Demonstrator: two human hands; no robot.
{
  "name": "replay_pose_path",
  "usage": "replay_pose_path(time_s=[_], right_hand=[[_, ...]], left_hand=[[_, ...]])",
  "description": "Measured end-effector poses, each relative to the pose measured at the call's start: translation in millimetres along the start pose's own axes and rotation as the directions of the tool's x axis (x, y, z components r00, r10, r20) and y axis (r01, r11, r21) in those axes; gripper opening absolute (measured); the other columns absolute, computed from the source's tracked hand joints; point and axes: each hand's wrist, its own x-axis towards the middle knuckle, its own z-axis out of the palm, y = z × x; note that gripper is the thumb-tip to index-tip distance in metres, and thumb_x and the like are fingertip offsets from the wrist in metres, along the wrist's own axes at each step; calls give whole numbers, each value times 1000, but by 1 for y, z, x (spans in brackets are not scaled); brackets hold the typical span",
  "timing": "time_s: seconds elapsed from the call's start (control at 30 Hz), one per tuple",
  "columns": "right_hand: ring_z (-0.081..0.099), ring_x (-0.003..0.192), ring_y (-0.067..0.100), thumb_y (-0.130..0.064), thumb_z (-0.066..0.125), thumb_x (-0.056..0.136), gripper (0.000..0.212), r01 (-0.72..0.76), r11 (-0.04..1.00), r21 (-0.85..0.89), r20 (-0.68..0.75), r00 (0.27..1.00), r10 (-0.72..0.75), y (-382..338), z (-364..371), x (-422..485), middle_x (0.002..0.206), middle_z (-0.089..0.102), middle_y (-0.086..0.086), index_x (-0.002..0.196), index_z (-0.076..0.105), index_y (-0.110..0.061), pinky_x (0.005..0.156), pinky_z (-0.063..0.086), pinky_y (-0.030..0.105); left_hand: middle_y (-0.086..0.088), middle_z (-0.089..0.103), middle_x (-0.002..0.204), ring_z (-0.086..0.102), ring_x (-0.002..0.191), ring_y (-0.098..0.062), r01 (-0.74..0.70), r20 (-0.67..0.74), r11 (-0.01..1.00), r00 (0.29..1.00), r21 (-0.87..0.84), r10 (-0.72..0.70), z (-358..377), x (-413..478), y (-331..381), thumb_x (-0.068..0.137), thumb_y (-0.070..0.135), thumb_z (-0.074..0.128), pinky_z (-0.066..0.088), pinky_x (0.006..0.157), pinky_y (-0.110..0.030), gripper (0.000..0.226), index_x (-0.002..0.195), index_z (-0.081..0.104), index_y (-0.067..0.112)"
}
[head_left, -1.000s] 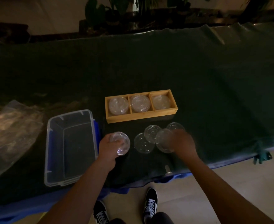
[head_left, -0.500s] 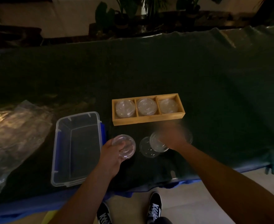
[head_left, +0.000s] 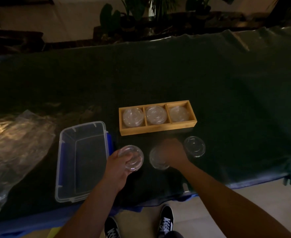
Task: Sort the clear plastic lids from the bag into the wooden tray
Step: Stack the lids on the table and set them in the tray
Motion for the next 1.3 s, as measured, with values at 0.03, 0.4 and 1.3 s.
replay_pose_path(time_s=[0.03,0.4,1.3], right_hand=[[62,98,12,-26,75,84,25,-10,1000,-12,-1,1000,10,-1,2,-1,107,64,-3,107,64,-24,91,49,28],[63,92,9,-12,75,83,33,-154,879,452,13,986,166,30,-29,-17,100,62,-7,101,55,-31,66,49,20],[75,92,23,-4,77,79,41,-206,339,918,148,971,187,34,-86,-45,110,72,5,113,63,-24,71,62,38]], left_hand=[[-14,67,124,69,107,-33,3,0,1000,1000,-1,-3,0,0,1,95,7,65,59,82,-49,33,124,62,20],[-17,65,128,66,113,-35,7,28,1000,1000,-16,-6,13,1,-4,95,3,64,56,93,-54,38,130,60,16],[-23,73,120,67,114,-38,124,137,976,985,-177,-101,44,0,-12,99,54,53,53,93,-54,50,125,64,13]])
